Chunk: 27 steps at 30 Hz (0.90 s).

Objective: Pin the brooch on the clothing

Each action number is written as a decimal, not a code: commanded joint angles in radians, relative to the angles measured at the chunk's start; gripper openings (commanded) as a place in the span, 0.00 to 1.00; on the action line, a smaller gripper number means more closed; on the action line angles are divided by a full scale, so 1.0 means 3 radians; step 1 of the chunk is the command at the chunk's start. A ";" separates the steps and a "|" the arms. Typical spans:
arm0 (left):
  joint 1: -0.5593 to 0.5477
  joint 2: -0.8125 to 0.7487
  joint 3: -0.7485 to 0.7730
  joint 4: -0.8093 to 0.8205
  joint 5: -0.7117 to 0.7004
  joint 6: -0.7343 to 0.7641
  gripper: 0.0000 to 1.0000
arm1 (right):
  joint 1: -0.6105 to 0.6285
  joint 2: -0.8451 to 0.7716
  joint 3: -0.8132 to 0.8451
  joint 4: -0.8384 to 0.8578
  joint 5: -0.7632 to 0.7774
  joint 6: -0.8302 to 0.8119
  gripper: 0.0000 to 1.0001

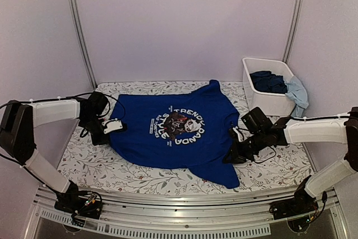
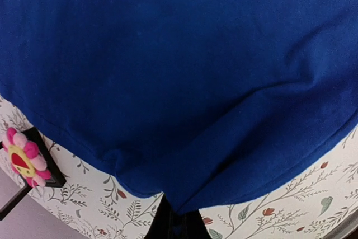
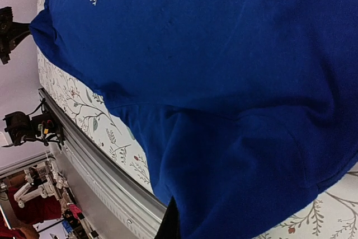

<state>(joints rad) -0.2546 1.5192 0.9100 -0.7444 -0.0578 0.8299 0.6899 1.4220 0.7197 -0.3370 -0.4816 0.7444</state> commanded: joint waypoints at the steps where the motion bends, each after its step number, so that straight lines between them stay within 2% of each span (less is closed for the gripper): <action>1: 0.0023 -0.0079 -0.0078 -0.0177 0.0167 0.0086 0.00 | 0.0082 0.0037 0.0138 -0.0058 -0.0164 0.0346 0.00; 8: 0.0042 -0.0328 -0.0075 -0.0172 0.0080 0.0033 0.00 | 0.0084 -0.0099 0.0570 -0.0323 -0.0279 0.0437 0.00; 14: 0.0066 -0.0192 0.0100 -0.0044 -0.0012 -0.0079 0.00 | 0.0019 0.0062 0.0889 -0.0265 -0.0337 0.0426 0.00; 21: 0.0067 0.0048 0.0293 0.0155 -0.0060 -0.0171 0.00 | -0.0468 0.0543 0.1035 -0.0172 -0.0052 0.0198 0.00; 27: 0.0062 0.0246 0.0456 0.0212 0.0015 -0.0283 0.00 | -0.0561 0.1466 0.1649 -0.0319 0.0081 -0.0213 0.00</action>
<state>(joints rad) -0.2455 1.5642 1.0176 -0.7136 -0.0669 0.7780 0.5213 1.7145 1.1061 -0.4076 -0.4980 0.7845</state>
